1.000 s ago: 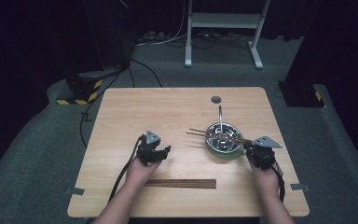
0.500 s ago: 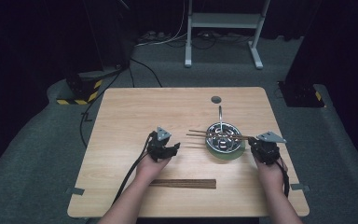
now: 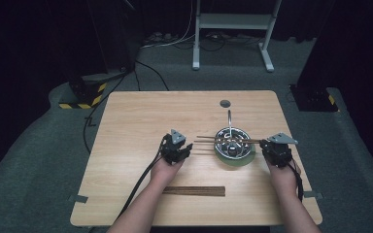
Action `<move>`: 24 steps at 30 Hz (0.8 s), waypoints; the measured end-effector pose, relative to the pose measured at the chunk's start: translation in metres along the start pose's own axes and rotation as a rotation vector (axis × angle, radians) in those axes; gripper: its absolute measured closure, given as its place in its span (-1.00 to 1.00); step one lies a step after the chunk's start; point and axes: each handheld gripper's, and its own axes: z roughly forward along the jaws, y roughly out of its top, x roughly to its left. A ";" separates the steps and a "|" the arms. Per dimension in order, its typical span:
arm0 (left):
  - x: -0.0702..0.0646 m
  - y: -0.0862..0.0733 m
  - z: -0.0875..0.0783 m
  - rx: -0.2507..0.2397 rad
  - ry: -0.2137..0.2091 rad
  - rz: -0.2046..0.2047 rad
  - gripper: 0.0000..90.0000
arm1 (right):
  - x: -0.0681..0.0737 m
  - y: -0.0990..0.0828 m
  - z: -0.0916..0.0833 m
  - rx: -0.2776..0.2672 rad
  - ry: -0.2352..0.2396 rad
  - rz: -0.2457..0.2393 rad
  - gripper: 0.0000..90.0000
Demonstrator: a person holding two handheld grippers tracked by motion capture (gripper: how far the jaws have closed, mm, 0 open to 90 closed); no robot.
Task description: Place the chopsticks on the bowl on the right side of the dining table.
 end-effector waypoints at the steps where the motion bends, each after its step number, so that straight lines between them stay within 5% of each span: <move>1: -0.001 0.001 0.001 -0.001 -0.001 -0.002 0.43 | -0.001 0.000 -0.001 0.002 -0.004 -0.003 0.82; 24: -0.017 0.004 0.008 -0.011 -0.011 0.016 0.63 | -0.015 -0.010 -0.010 -0.010 -0.028 0.008 0.81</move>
